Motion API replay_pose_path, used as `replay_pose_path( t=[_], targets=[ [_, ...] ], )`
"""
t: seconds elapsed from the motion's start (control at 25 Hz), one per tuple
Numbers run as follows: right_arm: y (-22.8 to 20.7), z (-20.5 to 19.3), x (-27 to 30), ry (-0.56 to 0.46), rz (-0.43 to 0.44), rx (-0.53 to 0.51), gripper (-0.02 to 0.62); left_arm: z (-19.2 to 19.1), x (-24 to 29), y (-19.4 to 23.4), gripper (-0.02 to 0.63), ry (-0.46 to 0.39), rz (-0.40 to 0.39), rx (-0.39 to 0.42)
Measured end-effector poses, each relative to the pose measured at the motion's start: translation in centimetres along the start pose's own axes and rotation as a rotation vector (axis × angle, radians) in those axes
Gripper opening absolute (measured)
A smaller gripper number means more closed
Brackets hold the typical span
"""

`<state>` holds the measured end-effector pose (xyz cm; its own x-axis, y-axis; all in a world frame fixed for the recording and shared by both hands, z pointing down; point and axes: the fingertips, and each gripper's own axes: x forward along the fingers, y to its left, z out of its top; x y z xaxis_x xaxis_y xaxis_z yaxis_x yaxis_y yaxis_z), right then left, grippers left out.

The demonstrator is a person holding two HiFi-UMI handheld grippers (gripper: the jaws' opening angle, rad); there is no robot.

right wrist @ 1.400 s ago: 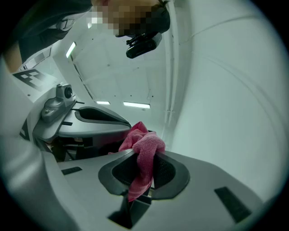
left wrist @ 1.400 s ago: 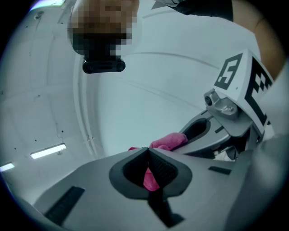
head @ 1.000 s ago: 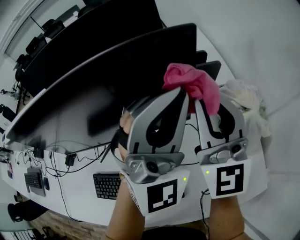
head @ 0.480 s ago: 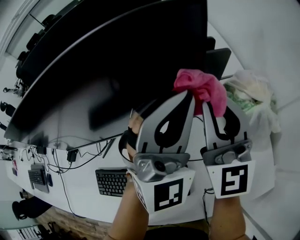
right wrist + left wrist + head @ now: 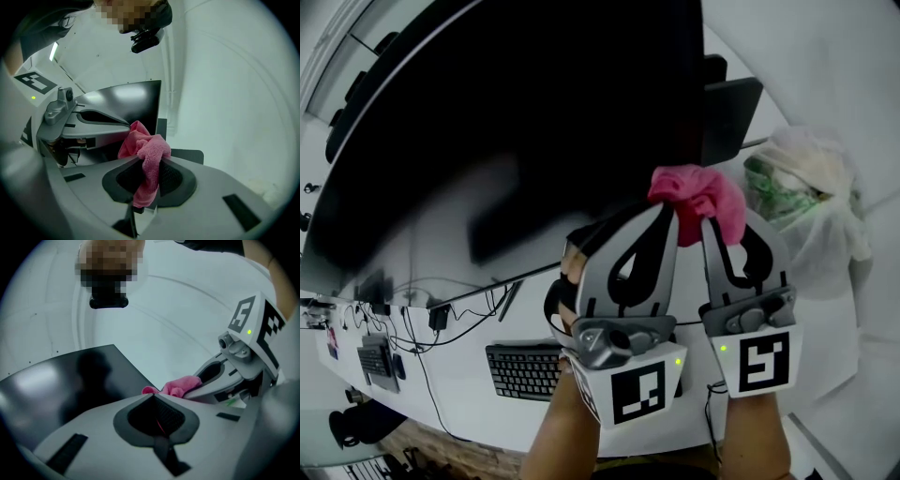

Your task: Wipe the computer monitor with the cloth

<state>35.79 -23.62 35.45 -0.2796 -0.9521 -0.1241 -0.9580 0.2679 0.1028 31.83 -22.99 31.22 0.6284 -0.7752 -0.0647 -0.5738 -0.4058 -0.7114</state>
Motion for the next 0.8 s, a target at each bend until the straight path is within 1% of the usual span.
replay_pose_path(
  t=[0.08,0.36,0.64,0.8],
  targets=[
    [0.0,-0.8,-0.1,0.007,0.0,0.004,0.063,-0.8,0.2,-0.5,0.006,0.024,-0.008,-0.001],
    [0.3,-3.9,-0.7,0.057,-0.007,0.035,0.063,-2.5,0.1,-3.0,0.006,0.054,-0.048,-0.008],
    [0.3,-7.6,-1.4,0.139,-0.021,0.07,0.063,-4.5,-0.1,-4.8,0.006,0.095,-0.068,-0.01],
    [0.5,-9.4,-1.9,0.169,-0.028,0.079,0.063,-5.5,-0.6,-5.5,0.006,0.112,-0.078,-0.014]
  ],
)
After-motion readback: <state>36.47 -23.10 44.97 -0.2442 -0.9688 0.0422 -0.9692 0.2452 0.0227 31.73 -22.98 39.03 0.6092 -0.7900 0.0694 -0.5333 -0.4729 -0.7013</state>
